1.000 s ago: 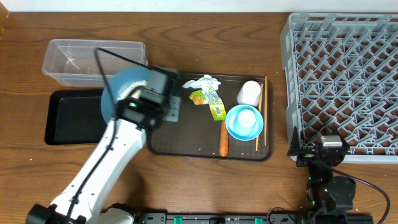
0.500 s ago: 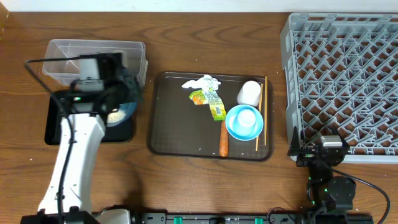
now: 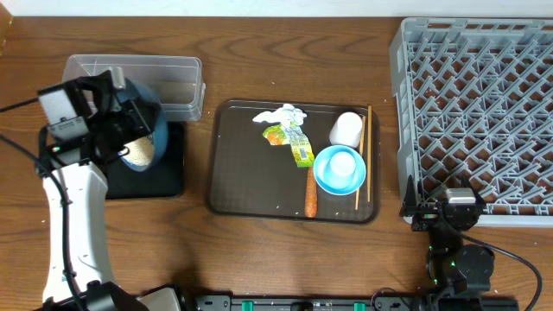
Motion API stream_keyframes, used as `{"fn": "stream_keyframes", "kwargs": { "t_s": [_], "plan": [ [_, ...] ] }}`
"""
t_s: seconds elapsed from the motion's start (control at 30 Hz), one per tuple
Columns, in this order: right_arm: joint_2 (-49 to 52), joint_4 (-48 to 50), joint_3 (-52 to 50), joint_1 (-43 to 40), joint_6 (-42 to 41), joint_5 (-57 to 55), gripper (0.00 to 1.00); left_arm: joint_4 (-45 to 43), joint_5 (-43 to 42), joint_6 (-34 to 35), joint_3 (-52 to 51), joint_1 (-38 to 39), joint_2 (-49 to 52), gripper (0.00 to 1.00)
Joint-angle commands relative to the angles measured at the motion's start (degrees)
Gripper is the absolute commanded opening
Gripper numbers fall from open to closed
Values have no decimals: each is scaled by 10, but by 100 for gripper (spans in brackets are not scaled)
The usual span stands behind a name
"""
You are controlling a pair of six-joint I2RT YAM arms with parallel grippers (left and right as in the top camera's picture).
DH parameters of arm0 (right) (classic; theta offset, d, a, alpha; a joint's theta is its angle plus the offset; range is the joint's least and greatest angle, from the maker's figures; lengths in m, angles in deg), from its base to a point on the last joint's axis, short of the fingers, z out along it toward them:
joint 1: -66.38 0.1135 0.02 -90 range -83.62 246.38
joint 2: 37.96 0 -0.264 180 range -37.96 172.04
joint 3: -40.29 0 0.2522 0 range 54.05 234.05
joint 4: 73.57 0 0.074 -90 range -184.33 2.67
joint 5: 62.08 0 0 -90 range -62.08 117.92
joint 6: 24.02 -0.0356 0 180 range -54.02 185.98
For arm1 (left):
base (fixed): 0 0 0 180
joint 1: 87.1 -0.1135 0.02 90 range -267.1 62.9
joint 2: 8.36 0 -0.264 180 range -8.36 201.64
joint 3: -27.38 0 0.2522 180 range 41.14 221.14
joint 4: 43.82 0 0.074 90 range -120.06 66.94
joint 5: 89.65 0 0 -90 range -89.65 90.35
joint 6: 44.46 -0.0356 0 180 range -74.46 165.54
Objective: Sort waste into correct bins and load items into the dishwasher rack
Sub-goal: 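Lift the blue bowl left and tip rice onto the black tray, then carry the empty blue bowl back over the brown tray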
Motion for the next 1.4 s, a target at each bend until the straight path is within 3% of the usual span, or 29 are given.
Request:
{"fn": "stream_keyframes", "kwargs": {
  "t_s": [0.0, 0.43, 0.83, 1.0, 1.37],
  "plan": [
    [-1, -2, -1, 4, 7, -4, 99, -13, -80, 10, 7, -29, 9, 6],
    [-1, -2, -1, 4, 7, -4, 99, -64, -245, 75, 7, -123, 96, 6],
    [-1, -2, -1, 4, 7, -4, 99, -67, -291, 120, 7, -148, 96, 6],
    [-1, -2, -1, 4, 7, -4, 99, -66, -292, 190, 7, -188, 96, 6],
    [-1, -2, -1, 4, 7, -4, 99, -87, -341, 257, 7, -236, 96, 6]
  ]
}}
